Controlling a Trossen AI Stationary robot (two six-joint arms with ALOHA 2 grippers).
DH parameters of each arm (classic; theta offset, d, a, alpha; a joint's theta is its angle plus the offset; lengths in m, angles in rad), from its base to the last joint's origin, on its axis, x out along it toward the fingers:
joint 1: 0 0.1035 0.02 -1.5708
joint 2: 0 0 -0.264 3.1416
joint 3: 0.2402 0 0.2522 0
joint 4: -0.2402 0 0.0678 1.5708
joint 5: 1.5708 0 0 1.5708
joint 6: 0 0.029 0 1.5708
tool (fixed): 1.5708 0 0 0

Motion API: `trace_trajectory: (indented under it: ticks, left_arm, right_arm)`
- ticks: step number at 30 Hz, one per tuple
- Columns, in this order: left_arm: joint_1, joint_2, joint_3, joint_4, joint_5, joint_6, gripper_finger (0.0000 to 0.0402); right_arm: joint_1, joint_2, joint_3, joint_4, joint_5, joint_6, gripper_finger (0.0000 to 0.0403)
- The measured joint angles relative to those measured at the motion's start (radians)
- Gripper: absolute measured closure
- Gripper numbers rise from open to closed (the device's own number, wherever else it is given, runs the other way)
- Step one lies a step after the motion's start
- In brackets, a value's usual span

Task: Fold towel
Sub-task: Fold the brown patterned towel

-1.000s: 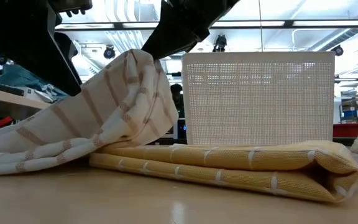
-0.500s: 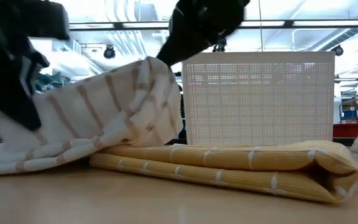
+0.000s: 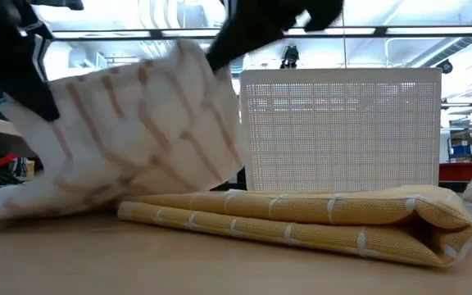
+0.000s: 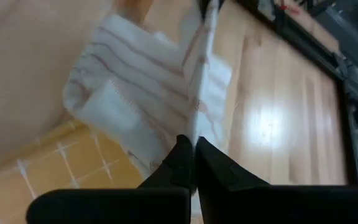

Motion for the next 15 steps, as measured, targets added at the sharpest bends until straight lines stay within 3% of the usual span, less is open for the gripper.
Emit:
trace_trajectory:
  ticks: [11, 15]
  left_arm:
    - [-0.193, 0.003, -0.033, -0.001, -0.129, -0.288, 0.0401]
    - [-0.211, 0.035, -0.033, 0.035, -0.141, -0.312, 0.0401]
  right_arm:
    - [0.013, 0.003, 0.047, -0.047, -0.047, -0.128, 0.0402]
    - [0.023, 0.003, 0.047, -0.055, -0.05, -0.186, 0.0402]
